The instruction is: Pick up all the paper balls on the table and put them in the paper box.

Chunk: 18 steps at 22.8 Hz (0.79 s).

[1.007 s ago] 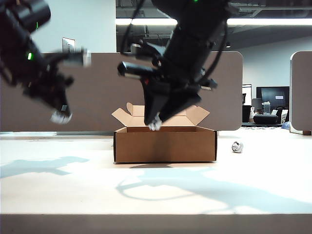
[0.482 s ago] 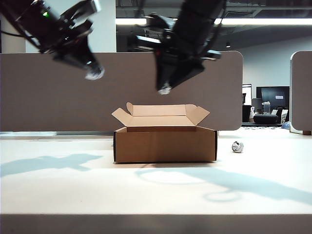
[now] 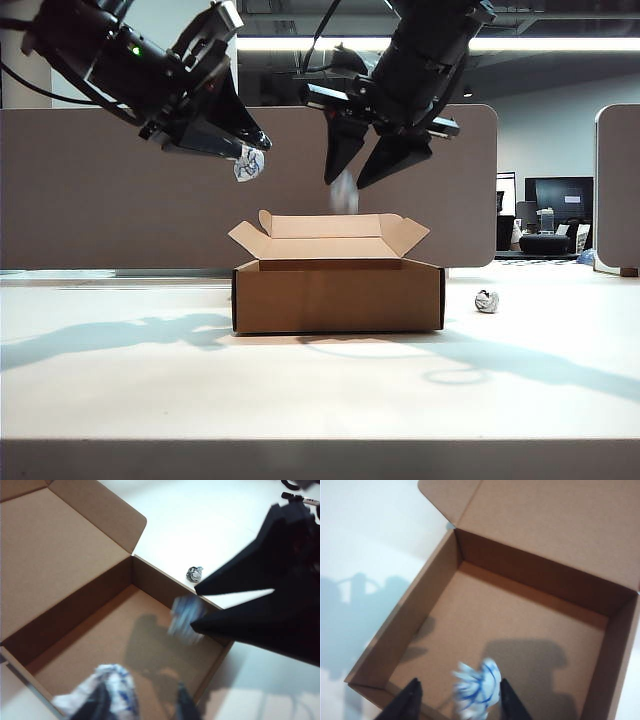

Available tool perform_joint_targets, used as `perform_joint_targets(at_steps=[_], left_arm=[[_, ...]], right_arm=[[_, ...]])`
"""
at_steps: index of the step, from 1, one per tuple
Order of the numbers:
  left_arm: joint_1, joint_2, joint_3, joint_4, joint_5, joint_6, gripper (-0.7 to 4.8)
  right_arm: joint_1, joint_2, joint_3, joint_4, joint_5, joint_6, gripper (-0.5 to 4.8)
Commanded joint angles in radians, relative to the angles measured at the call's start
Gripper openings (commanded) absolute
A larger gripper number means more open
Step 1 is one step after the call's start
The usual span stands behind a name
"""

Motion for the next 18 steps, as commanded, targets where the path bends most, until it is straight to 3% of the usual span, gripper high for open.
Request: perform_joint_targets(at_steps=[1,3,7,10,11,14,18], left_arm=[[-0.001,-0.002,0.003,0.036,0.010,-0.014,1.53],[-0.001,-0.002,0.003,0.064,0.031,-0.014,1.58],[-0.001,-0.001,0.003,0.090,0.100,-0.022,2.40],[-0.001,0.001,0.003,0.087,0.097,-0.023,2.47],[-0.001,0.001,0.003,0.087,0.097,-0.022,2.73],[-0.001,0.004,0.003,0.090,0.068,-0.016,4.38],[-0.001,0.020,0.003,0.102,0.062,0.028,4.38]], right_arm=[[-0.001,-0.004,0.009,0.039,-0.015,-0.002,2.12],[-0.001,-0.004,0.009,0.055,-0.015,-0.002,2.12],[-0.002,-0.004,0.009,0.072,-0.007,-0.002,2.12],[-0.005,-0.004,0.009,0.067,0.010,-0.002,2.21],[-0.005,-0.004,0.009,0.064,0.011,-0.002,2.36],[-0.006,-0.004,0.009,0.055,0.011,-0.002,2.36],[-0.007,-0.004,0.009,0.052,0.011,-0.006,2.35]])
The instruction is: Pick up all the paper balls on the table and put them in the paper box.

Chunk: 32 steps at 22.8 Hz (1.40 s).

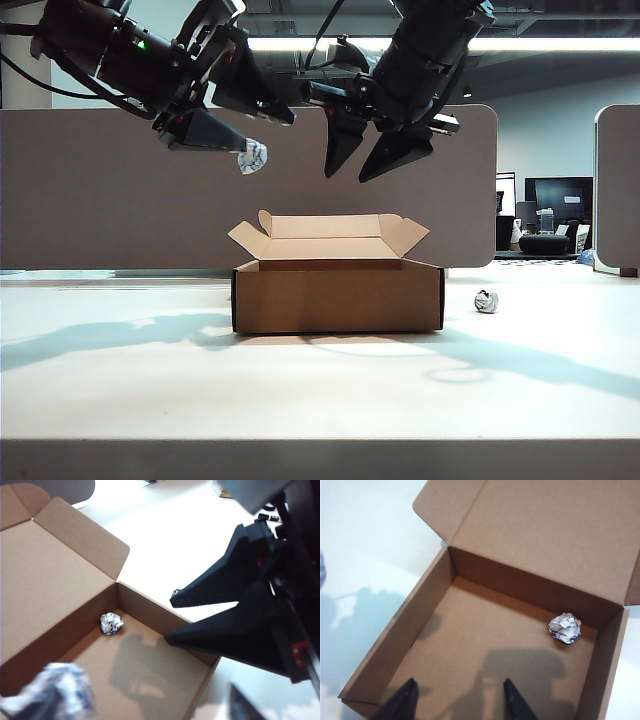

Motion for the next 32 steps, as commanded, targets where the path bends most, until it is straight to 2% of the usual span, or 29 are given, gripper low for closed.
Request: perform_joint_targets(at_steps=[1,5,7,9,12,16,18,19,20,21,24,27,29,32], left_arm=[[-0.001,0.020,0.002,0.017,-0.005,0.072,4.35],[-0.001,0.049,0.003,0.018,0.020,0.126,4.33],[-0.001,0.055,0.003,0.018,0.080,0.144,3.94],[-0.001,0.056,0.003,0.021,0.082,0.158,3.68],[-0.002,0.056,0.004,0.032,0.129,0.158,3.66],[-0.002,0.056,0.006,0.002,0.109,0.159,3.67],[-0.002,0.075,0.051,-0.109,0.089,0.186,3.68],[-0.012,0.097,0.108,-0.205,0.057,0.241,3.68],[-0.021,0.107,0.137,-0.246,0.033,0.268,3.68],[-0.036,0.124,0.204,-0.336,-0.022,0.336,3.68],[-0.068,0.146,0.298,-0.443,-0.117,0.407,3.68],[-0.084,0.155,0.354,-0.467,-0.177,0.419,3.68],[-0.084,0.154,0.374,-0.459,-0.176,0.410,3.68],[-0.082,0.153,0.391,-0.454,-0.169,0.319,3.68]], right_arm=[[0.000,-0.005,0.008,0.010,0.002,-0.009,2.35],[0.000,-0.006,0.008,0.009,0.002,-0.013,2.35],[-0.001,-0.008,0.008,0.005,0.005,-0.013,2.34],[-0.004,-0.012,0.008,0.000,0.010,-0.017,2.34],[-0.005,-0.014,0.008,-0.011,0.048,-0.049,2.34],[-0.005,-0.014,0.008,-0.015,0.048,-0.056,2.35],[-0.005,-0.014,0.008,-0.016,0.049,-0.056,2.34],[-0.005,-0.015,0.008,-0.022,0.051,-0.056,2.34],[-0.005,-0.015,0.008,-0.026,0.051,-0.056,2.34],[-0.005,-0.017,0.008,-0.038,0.051,-0.057,2.34],[-0.005,-0.018,0.008,-0.055,0.053,-0.057,2.34],[-0.005,-0.018,0.008,-0.060,0.071,-0.065,2.34],[-0.006,-0.019,0.008,-0.047,0.120,-0.104,2.34],[-0.029,-0.021,0.008,-0.021,0.253,-0.140,2.34]])
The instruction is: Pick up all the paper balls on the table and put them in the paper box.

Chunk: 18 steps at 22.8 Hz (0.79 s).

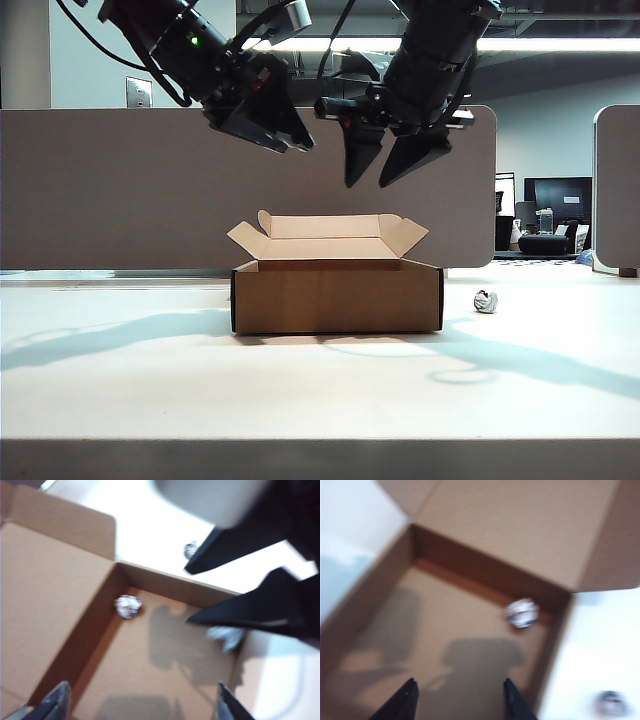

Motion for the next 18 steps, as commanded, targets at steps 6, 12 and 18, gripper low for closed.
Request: perform_joint_targets(at_steps=[6,12,18], left_arm=[[0.029,-0.034,0.020,-0.077,0.002,-0.247,2.70],[0.030,-0.083,0.020,-0.116,0.003,-0.301,2.66],[0.029,-0.083,0.020,-0.158,0.002,-0.335,2.67]], right_arm=[[-0.195,-0.012,0.006,0.017,0.153,0.006,2.35],[-0.341,0.007,0.007,0.007,0.027,0.075,2.66],[-0.363,0.099,0.049,-0.051,-0.045,0.075,2.66]])
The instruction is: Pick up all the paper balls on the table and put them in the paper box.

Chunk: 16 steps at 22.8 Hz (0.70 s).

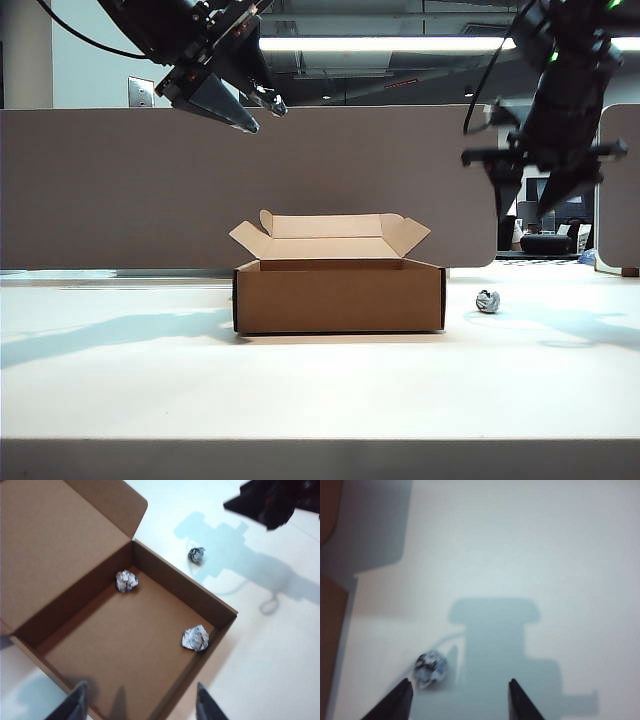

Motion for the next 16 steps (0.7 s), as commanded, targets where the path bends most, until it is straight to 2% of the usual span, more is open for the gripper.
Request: perform_joint_targets(at_steps=[1,7,16], left_arm=[[-0.002,-0.002,0.001,-0.023,0.006,-0.006,2.67],[-0.002,-0.002,0.001,-0.032,0.006,-0.006,2.67],[-0.002,-0.002,-0.001,-0.032,0.002,0.002,2.67]], right_arm=[[0.015,0.058,0.062,-0.002,-0.034,0.002,2.66],[0.024,0.144,0.160,-0.055,0.029,-0.041,2.65],[0.024,0.208,0.177,-0.087,-0.010,-0.046,2.60]])
